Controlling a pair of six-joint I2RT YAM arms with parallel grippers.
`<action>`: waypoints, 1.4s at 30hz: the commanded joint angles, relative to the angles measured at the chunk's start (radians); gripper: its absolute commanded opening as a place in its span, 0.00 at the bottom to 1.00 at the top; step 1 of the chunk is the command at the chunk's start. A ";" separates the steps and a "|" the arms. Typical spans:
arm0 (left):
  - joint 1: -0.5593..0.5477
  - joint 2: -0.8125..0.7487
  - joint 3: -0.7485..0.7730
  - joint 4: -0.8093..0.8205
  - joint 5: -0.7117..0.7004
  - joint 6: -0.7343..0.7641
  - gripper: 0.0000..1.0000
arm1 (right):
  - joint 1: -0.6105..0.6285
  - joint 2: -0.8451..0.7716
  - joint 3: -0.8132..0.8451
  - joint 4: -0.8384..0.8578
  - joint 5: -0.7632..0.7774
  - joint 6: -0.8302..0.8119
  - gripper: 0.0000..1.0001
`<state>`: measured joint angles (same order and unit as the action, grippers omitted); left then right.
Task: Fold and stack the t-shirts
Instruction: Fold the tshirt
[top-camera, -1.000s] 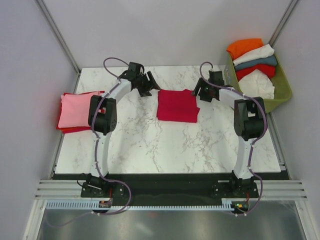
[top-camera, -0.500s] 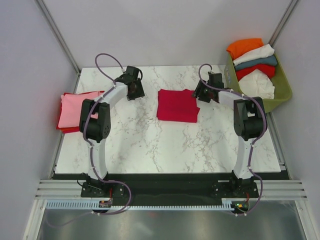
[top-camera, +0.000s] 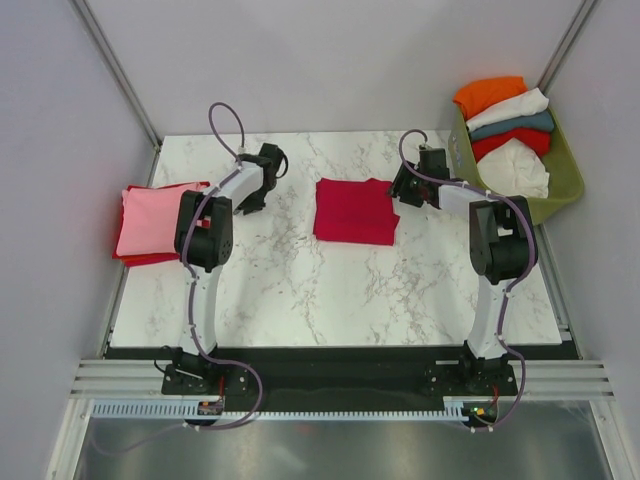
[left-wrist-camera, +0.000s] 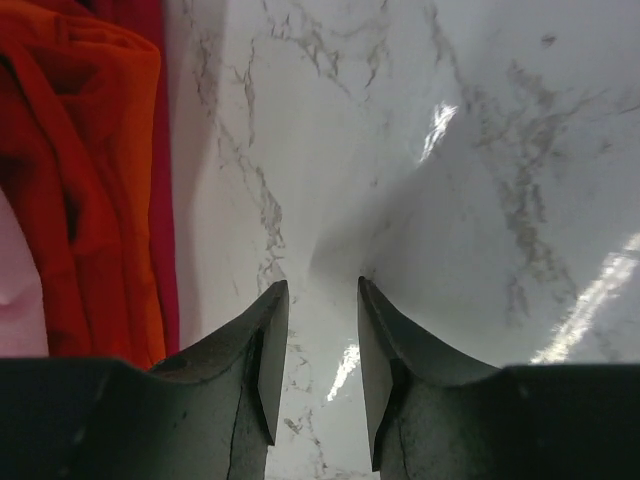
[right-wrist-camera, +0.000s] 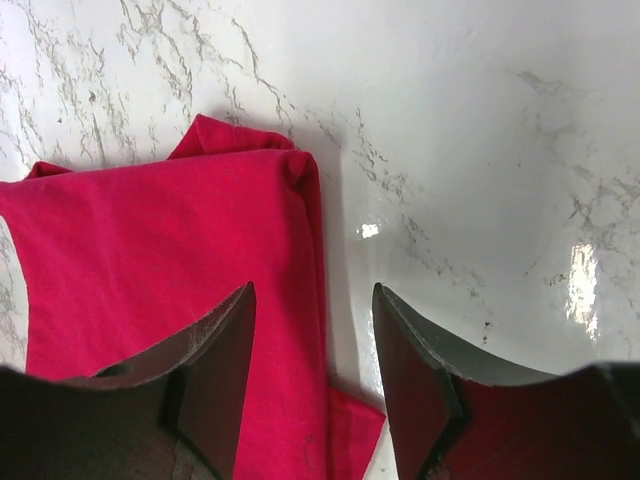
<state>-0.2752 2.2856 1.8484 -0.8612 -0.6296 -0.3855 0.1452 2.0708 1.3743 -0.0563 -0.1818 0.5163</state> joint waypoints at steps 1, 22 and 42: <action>0.016 0.055 0.035 -0.119 -0.162 0.031 0.41 | -0.006 -0.049 -0.015 0.044 -0.002 0.014 0.58; 0.140 0.195 0.097 -0.173 -0.230 0.053 0.42 | -0.015 -0.051 -0.035 0.078 -0.038 0.033 0.57; -0.051 0.022 0.081 -0.119 -0.102 -0.010 0.02 | -0.019 -0.051 -0.050 0.098 -0.061 0.047 0.57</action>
<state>-0.2302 2.3970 1.9118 -1.0351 -0.8238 -0.3351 0.1303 2.0617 1.3228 0.0032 -0.2276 0.5549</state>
